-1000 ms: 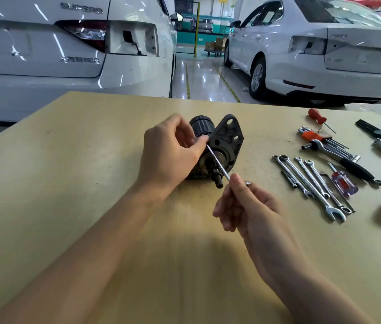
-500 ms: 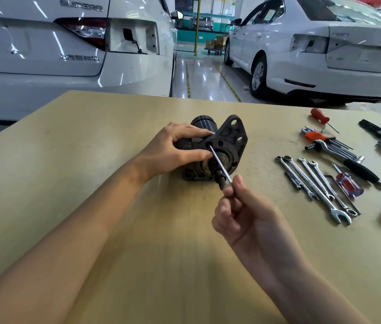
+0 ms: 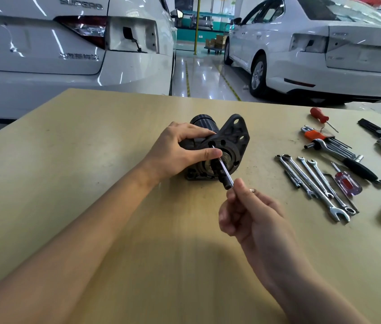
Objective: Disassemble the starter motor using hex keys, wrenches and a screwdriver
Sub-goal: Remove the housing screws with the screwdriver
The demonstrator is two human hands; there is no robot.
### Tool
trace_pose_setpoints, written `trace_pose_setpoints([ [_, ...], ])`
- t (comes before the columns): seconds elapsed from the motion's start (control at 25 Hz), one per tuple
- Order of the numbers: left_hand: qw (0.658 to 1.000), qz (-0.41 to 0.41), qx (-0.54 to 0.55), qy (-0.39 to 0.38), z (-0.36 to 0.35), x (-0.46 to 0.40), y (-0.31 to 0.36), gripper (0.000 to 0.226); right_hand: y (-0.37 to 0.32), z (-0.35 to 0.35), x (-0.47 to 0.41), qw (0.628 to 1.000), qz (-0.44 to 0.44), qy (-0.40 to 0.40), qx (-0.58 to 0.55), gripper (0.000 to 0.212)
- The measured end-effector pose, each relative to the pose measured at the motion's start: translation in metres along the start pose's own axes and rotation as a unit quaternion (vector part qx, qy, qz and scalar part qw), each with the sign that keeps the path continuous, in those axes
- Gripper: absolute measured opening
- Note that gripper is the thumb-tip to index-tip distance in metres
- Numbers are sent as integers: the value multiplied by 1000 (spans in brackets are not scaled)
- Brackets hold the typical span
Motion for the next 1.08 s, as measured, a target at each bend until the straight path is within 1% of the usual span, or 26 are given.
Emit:
trace_pose_setpoints([
  [0.08,1000,0,1,5,0,0,0,48,0,1,-1,998,13,10,61,36],
  [0.16,1000,-4,1,10,-1,0,0,50,3,1,-1,997,2,10,77,39],
  [0.24,1000,-8,1,11,-1,1,0,51,4,2,0,997,0,15,82,37],
  [0.32,1000,-9,-3,15,0,1,-1,53,-1,3,-1,993,27,31,114,36],
  [0.36,1000,-8,-6,16,1,1,-2,54,-8,5,-2,986,56,44,153,38],
  [0.44,1000,-11,-8,18,-1,1,-2,54,-28,5,-3,955,128,67,259,46],
  [0.52,1000,-17,-8,21,-2,1,-1,53,-47,-2,-5,906,187,61,374,52],
  [0.6,1000,-23,-4,20,-2,1,-2,50,-56,-16,-5,854,219,39,470,54],
  [0.64,1000,-26,-1,16,-1,0,-4,47,-55,-21,-4,834,223,30,503,52],
  [0.72,999,-31,-8,8,-1,1,-8,46,-49,-24,-2,813,218,27,540,47],
  [0.84,998,-36,-28,32,-1,0,-14,53,-43,-7,-3,799,211,38,561,39],
  [0.92,997,-41,-36,49,-2,1,-14,54,-44,2,-4,780,228,25,582,36],
  [0.96,997,-43,-39,53,-2,0,-13,53,-44,4,-5,764,243,22,597,35],
  [1.04,996,-40,-44,61,-3,1,-13,51,-44,4,-8,737,276,35,616,31],
  [1.08,996,-35,-44,67,-3,1,-13,51,-44,3,-10,736,291,42,611,27],
])
Point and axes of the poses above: each hand's wrist, its own x-axis away from the middle knuckle, its own z-axis out of the back of the hand, y = z × x, the point moved 4 cm from there along -x, towards the middle knuckle, and after that the axes turned 1 degree about y, right-handed, at the moved point
